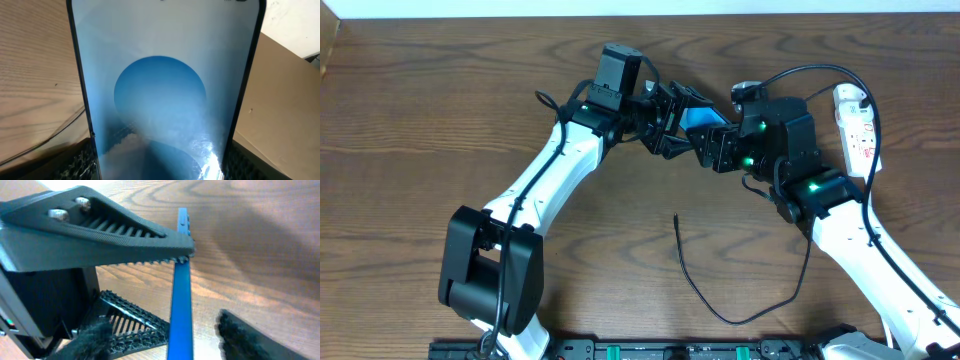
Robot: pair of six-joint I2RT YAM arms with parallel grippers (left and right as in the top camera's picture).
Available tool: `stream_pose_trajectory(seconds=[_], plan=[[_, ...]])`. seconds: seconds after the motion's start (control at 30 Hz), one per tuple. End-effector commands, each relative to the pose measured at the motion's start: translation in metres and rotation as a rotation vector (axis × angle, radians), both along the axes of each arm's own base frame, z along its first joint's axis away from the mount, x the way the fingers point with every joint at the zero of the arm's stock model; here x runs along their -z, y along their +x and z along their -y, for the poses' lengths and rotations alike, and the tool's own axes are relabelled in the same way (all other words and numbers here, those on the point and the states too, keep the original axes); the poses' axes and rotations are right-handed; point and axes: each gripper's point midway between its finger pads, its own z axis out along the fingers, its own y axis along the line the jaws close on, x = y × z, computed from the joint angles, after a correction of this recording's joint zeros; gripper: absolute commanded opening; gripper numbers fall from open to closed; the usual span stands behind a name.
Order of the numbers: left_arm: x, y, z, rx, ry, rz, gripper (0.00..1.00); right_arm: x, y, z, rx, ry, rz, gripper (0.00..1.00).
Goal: Plug charger to phone and switch on socket
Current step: 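Grasp the phone's edge with the right gripper beside the left, then open the left gripper and let the right gripper hold the phone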
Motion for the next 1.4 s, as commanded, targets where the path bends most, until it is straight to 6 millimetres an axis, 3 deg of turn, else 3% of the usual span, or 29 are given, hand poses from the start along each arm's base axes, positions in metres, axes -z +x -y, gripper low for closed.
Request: stream_pose_trajectory(seconds=[0.0,0.2,0.3,0.37,0.57,0.73,0.97,1.0,1.1,1.17,1.37], plan=[[-0.026,0.002,0.002,0.009,-0.032,0.056,0.07,-0.007,0.003,-0.002,0.005,-0.001,0.017,0.55],[-0.026,0.002,0.002,0.009,-0.032,0.056,0.07,-0.007,0.003,-0.002,0.008,0.002,0.011,0.40],[-0.026,0.002,0.002,0.009,-0.032,0.056,0.07,-0.007,0.003,-0.002,0.011,0.009,0.005,0.25],[-0.026,0.002,0.002,0.009,-0.032,0.057,0.08,-0.007,0.003,-0.002,0.011,0.009,0.005,0.21],[-0.026,0.002,0.002,0.009,-0.032,0.056,0.08,-0.005,0.002,-0.002,0.013,0.009,-0.003,0.13],[-0.026,0.002,0.002,0.009,-0.032,0.057,0.08,-0.005,0.002,-0.002,0.018,0.015,-0.009,0.01],[-0.026,0.002,0.002,0.009,-0.032,0.057,0.07,-0.005,0.002,-0.002,0.025,0.022,-0.015,0.01],[-0.026,0.002,0.002,0.009,-0.032,0.057,0.12,-0.005,0.002,-0.002,0.025,0.022,-0.015,0.01],[-0.026,0.002,0.002,0.009,-0.032,0.057,0.66,-0.005,0.003,0.000,0.032,0.020,-0.014,0.01],[-0.026,0.002,0.001,0.012,-0.035,0.056,0.87,-0.005,0.005,0.004,0.046,0.016,-0.012,0.01],[-0.055,0.000,0.002,0.089,-0.155,0.127,0.88,-0.005,0.018,0.030,0.128,0.018,-0.016,0.01]])
